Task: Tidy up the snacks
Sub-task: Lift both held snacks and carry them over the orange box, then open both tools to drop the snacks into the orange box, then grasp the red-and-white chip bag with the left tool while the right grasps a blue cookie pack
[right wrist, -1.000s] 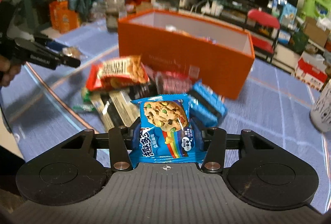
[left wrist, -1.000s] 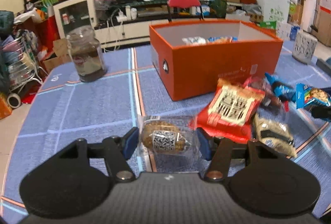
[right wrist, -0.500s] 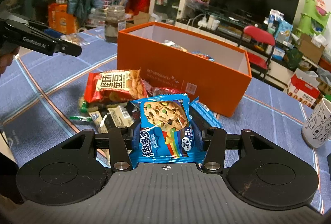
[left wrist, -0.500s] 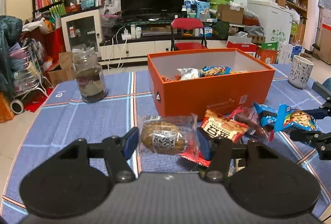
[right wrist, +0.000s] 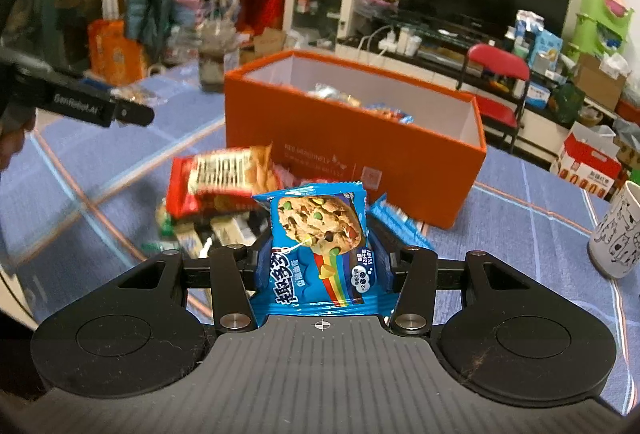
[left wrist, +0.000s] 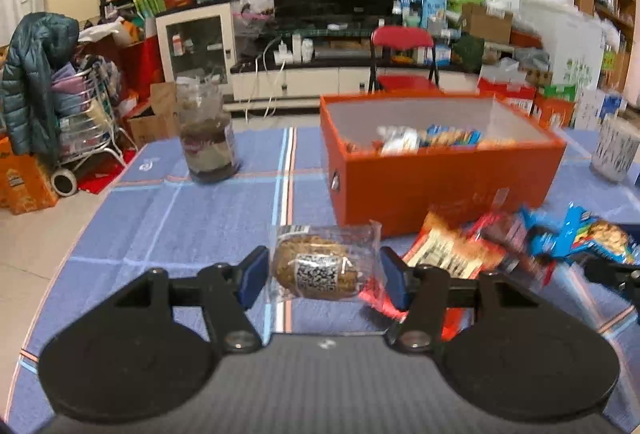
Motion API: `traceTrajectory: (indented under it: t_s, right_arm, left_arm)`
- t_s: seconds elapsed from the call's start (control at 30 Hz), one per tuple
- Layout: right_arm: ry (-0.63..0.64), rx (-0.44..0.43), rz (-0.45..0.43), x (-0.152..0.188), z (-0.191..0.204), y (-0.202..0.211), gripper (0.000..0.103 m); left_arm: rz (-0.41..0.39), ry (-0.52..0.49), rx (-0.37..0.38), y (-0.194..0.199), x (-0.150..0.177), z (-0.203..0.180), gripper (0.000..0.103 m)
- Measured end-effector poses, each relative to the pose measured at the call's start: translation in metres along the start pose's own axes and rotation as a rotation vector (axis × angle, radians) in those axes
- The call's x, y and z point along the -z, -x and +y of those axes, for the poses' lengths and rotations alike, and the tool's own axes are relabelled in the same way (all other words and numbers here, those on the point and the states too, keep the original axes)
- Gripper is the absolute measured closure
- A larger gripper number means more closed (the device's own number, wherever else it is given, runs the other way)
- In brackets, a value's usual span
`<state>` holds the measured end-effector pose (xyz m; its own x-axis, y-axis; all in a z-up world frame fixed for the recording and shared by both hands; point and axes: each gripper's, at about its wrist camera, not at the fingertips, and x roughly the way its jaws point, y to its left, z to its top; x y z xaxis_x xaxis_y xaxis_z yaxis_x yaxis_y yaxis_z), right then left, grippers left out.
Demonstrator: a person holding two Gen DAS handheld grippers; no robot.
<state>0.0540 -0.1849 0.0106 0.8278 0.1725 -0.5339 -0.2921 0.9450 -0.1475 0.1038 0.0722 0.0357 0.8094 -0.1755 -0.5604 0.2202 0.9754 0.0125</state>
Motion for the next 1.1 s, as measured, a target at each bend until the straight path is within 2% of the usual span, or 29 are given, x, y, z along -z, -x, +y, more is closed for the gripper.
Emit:
traceTrajectory:
  t_s: [0.17, 0.23, 0.3, 0.43, 0.47, 0.5, 0.57, 0.63, 0.67, 0.73, 0.77, 0.8, 0.87, 0.97, 1.1]
  right_arm:
    - [-0.095, 0.006, -0.091, -0.035, -0.021, 0.014, 0.069]
    - [-0.121, 0.026, -0.118, -0.055, -0.033, 0.012, 0.069]
    - [-0.142, 0.040, -0.135, -0.080, -0.046, 0.002, 0.069]
    - [-0.142, 0.098, -0.126, -0.127, -0.068, -0.037, 0.069]
    - [-0.140, 0.117, -0.108, -0.137, -0.074, -0.051, 0.068]
    - [-0.142, 0.135, -0.096, -0.143, -0.078, -0.061, 0.067]
    - [-0.157, 0.170, -0.064, -0.151, -0.087, -0.076, 0.052]
    - [-0.184, 0.150, -0.107, -0.148, -0.091, -0.061, 0.050]
    - [-0.176, 0.131, -0.137, -0.143, -0.089, -0.049, 0.041]
    - [-0.126, 0.111, -0.187, -0.122, -0.081, -0.024, 0.033]
    - [-0.091, 0.092, -0.206, -0.109, -0.077, -0.015, 0.033]
    - [-0.046, 0.057, -0.216, -0.093, -0.074, -0.008, 0.033]
    - [0.066, -0.023, -0.187, -0.058, -0.068, -0.007, 0.032]
    - [0.184, -0.076, -0.077, -0.019, -0.067, -0.022, 0.037]
    - [0.188, -0.158, 0.000, 0.001, -0.080, -0.044, 0.038]
  left_arm:
    - [-0.095, 0.008, 0.055, 0.014, -0.044, -0.013, 0.045]
    - [-0.105, 0.022, 0.080, 0.007, -0.066, -0.020, 0.045]
    - [-0.121, 0.032, 0.083, -0.007, -0.091, -0.029, 0.045]
    - [-0.084, 0.030, 0.070, -0.056, -0.131, -0.048, 0.045]
    - [-0.057, 0.022, 0.075, -0.075, -0.137, -0.052, 0.042]
    - [-0.047, 0.025, 0.074, -0.087, -0.139, -0.053, 0.033]
    - [-0.058, 0.015, 0.041, -0.100, -0.139, -0.053, 0.032]
    - [-0.089, 0.011, 0.034, -0.087, -0.134, -0.047, 0.030]
    - [-0.118, 0.011, 0.062, -0.073, -0.128, -0.041, 0.026]
    - [-0.145, -0.001, 0.090, -0.051, -0.112, -0.031, 0.012]
    - [-0.153, -0.010, 0.096, -0.038, -0.100, -0.026, 0.005]
    - [-0.152, -0.020, 0.100, -0.027, -0.086, -0.022, 0.006]
    - [-0.121, -0.036, 0.121, -0.014, -0.061, -0.017, 0.006]
    - [-0.083, -0.053, 0.120, -0.005, -0.026, -0.013, 0.006]
    - [-0.050, -0.118, 0.191, -0.018, -0.002, -0.020, 0.006]
